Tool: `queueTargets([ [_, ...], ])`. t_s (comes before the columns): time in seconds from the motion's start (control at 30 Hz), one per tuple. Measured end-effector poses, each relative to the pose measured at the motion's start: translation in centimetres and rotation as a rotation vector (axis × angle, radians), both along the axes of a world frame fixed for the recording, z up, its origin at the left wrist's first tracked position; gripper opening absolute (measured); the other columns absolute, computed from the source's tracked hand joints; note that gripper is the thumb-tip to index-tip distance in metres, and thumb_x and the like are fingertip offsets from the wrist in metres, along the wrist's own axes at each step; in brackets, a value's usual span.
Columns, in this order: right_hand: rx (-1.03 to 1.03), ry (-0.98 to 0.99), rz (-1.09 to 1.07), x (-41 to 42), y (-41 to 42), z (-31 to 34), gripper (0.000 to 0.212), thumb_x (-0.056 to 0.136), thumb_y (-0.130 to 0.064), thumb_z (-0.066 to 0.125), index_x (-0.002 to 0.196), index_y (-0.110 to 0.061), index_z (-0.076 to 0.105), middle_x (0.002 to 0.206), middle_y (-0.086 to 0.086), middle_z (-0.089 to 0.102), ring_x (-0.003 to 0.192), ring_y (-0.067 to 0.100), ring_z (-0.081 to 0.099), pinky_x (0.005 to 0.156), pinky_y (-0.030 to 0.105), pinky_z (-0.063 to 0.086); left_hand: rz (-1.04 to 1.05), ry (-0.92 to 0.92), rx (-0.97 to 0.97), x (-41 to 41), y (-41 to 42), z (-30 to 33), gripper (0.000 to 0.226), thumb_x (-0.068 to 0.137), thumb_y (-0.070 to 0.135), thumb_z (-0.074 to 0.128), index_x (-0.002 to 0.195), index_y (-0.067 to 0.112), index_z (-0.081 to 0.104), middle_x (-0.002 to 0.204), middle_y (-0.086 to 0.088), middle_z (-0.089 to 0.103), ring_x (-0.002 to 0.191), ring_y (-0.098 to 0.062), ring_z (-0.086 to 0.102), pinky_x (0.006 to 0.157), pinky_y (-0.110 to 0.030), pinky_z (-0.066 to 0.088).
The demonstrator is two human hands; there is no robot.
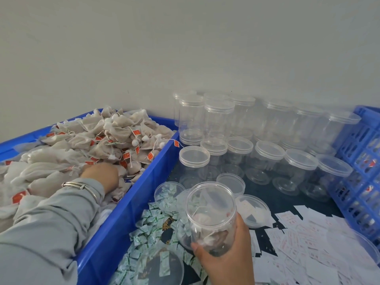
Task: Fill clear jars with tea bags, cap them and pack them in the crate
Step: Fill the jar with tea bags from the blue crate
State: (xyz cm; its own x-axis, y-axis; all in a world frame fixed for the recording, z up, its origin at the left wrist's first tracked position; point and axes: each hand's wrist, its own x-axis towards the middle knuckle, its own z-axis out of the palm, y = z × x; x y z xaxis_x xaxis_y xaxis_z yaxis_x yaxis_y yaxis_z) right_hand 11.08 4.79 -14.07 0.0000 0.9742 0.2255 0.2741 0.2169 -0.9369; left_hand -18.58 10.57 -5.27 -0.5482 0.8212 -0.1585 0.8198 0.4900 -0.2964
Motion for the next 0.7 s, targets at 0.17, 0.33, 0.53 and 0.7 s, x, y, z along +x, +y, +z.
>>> queueTargets([
  [0.17, -0.001, -0.008, 0.137, 0.4, -0.7, 0.3, 0.091, 0.055, -0.033, 0.09, 0.122, -0.04, 0.028, 0.13, -0.024, 0.034, 0.119, -0.012, 0.034, 0.095, 0.0, 0.023, 0.006, -0.014, 0.01, -0.1, -0.2, 0.8, 0.03, 0.09, 0.01, 0.05, 0.119, 0.009, 0.058, 0.121, -0.006, 0.06, 0.108, -0.02, 0.059, 0.092, -0.027, 0.048],
  [0.33, 0.122, 0.024, 0.074, -0.1, -1.9, 1.1, 0.09, 0.05, -0.015, 0.093, 0.117, -0.043, 0.039, 0.125, -0.03, 0.04, 0.117, -0.016, 0.038, 0.097, 0.009, 0.029, -0.029, -0.052, 0.151, -0.7, -0.5, 2.1, 0.021, 0.088, 0.007, 0.049, 0.107, 0.006, 0.059, 0.105, -0.007, 0.062, 0.087, -0.019, 0.057, 0.078, -0.028, 0.048],
  [0.53, 0.134, 0.073, 0.047, -1.3, -3.0, 2.5, 0.092, 0.045, 0.008, 0.088, 0.122, -0.024, 0.048, 0.126, -0.006, 0.054, 0.118, 0.011, 0.05, 0.103, 0.037, 0.037, 0.016, -0.228, 0.793, -1.0, -1.2, 4.7, 0.019, 0.092, 0.016, 0.046, 0.08, 0.002, 0.051, 0.08, -0.014, 0.053, 0.078, -0.032, 0.053, 0.066, -0.038, 0.043],
  [0.7, 0.089, 0.025, 0.106, -0.4, -2.5, 2.3, 0.095, 0.052, -0.004, 0.09, 0.129, -0.03, 0.04, 0.134, -0.01, 0.048, 0.125, 0.007, 0.045, 0.107, 0.034, 0.036, -0.027, -1.06, 1.12, 2.6, -1.4, 6.2, 0.024, 0.092, 0.03, 0.056, 0.079, 0.011, 0.062, 0.07, -0.01, 0.063, 0.058, -0.021, 0.059, 0.053, -0.03, 0.051],
])
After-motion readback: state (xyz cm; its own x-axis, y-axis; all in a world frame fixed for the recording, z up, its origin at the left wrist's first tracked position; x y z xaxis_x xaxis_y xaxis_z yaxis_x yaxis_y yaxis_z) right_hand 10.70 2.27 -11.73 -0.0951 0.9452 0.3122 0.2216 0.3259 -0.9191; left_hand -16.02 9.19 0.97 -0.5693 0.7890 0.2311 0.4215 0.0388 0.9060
